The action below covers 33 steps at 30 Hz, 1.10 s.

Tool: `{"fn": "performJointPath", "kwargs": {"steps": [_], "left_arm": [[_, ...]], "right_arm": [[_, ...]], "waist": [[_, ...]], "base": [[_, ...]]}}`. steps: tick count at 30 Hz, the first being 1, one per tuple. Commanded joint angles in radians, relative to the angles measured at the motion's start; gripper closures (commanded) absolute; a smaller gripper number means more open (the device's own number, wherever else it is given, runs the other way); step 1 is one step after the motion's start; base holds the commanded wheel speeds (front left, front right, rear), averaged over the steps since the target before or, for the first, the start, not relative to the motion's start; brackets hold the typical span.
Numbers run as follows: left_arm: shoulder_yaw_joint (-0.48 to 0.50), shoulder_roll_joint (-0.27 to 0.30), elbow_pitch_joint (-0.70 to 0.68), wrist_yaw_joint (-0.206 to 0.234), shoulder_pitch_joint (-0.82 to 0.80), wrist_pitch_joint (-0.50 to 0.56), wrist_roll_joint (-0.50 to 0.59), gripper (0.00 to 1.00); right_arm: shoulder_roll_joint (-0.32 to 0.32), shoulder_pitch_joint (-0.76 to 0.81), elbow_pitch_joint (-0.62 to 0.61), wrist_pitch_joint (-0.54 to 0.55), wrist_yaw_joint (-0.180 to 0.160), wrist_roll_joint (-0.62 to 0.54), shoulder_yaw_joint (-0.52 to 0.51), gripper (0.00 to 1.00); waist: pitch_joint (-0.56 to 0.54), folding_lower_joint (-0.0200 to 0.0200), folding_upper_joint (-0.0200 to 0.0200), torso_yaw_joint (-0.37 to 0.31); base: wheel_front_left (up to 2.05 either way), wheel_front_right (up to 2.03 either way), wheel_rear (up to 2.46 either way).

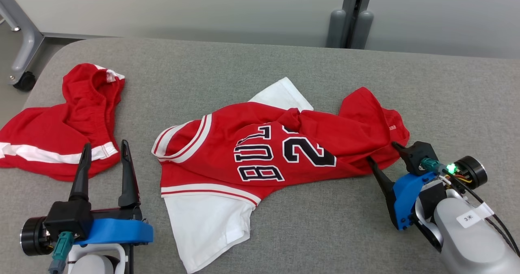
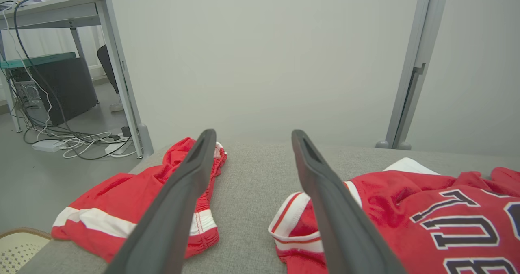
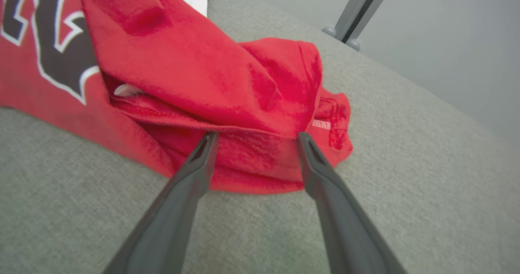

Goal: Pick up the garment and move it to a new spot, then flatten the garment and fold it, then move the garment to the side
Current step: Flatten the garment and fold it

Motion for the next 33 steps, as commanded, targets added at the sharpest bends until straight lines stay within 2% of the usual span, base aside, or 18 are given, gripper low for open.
{"fn": "performJointPath", "kwargs": {"steps": [1, 7, 8, 9, 10, 16, 21, 27, 33], "left_arm": [[0.003, -0.001, 0.002, -0.005, -0.012, -0.005, 0.003, 0.0], [-0.006, -0.006, 0.009, -0.006, -0.025, -0.005, 0.002, 0.0], [-0.009, -0.007, 0.01, -0.006, -0.027, -0.005, 0.002, 0.0], [-0.011, -0.008, 0.012, -0.007, -0.028, -0.005, 0.002, 0.0], [-0.013, -0.008, 0.014, -0.007, -0.027, -0.005, 0.001, 0.0], [-0.005, -0.009, 0.017, -0.003, -0.001, -0.005, 0.001, 0.0], [0.013, -0.009, 0.014, -0.003, 0.026, -0.005, 0.009, 0.0], [0.032, -0.009, 0.004, -0.007, 0.046, -0.005, 0.013, 0.0], [0.042, -0.009, -0.009, -0.006, 0.043, -0.005, 0.014, 0.0]], "right_arm": [[-0.008, -0.025, 0.025, -0.001, 0.0, -0.009, 0.015, 0.0], [-0.01, -0.099, 0.175, 0.012, 0.0, -0.016, 0.095, 0.0], [-0.008, -0.106, 0.201, 0.014, 0.0, -0.011, 0.104, 0.12], [-0.005, -0.114, 0.222, 0.007, 0.0, -0.001, 0.11, 0.53], [0.001, -0.12, 0.24, -0.003, 0.0, 0.011, 0.113, 1.0], [0.026, -0.104, 0.27, -0.099, 0.0, 0.11, 0.107, 1.0], [0.026, -0.051, 0.197, -0.159, 0.0, 0.172, 0.104, 1.0], [0.0, 0.079, -0.014, -0.147, 0.0, 0.209, 0.034, 1.0], [0.003, 0.293, -0.372, 0.003, 0.0, 0.247, -0.103, 1.0]], "waist": [[0.007, 0.0, 0.0, 0.009], [0.017, 0.0, 0.0, 0.029], [0.018, 0.0, 0.0, 0.032], [0.017, 0.0, 0.0, 0.035], [0.015, 0.0, 0.0, 0.037], [-0.014, 0.0, 0.0, 0.015], [-0.04, 0.0, 0.0, -0.03], [-0.043, 0.0, 0.0, -0.085], [-0.027, 0.0, 0.0, -0.126]], "base": [[0.0, 0.0, 0.0], [0.0, 0.0, 0.0], [0.0, 0.0, 0.0], [0.0, 0.0, 0.0], [0.0, 0.0, 0.0], [0.0, 0.0, 0.0], [0.0, 0.0, 0.0], [0.0, 0.0, 0.0], [0.0, 0.0, 0.0]]}}
